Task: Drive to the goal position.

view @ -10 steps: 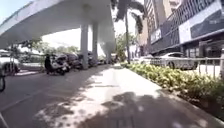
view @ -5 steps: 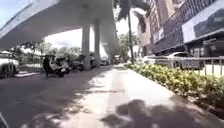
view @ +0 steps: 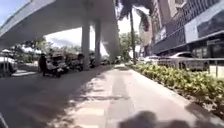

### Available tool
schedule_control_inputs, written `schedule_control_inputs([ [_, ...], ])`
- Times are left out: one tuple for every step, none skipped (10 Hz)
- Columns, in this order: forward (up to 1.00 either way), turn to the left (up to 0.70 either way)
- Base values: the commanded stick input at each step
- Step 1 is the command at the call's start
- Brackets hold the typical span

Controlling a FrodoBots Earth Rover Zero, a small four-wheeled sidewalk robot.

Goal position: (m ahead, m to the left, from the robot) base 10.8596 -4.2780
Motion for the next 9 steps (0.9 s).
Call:
schedule_control_inputs([
  [0.70,0.00],
  [0.70,0.00],
  [0.70,-0.02],
  [0.70,-0.08],
  [0.70,-0.13],
  [0.70,-0.03],
  [0.70,0.00],
  [0.70,0.00],
  [0.70,0.00],
])
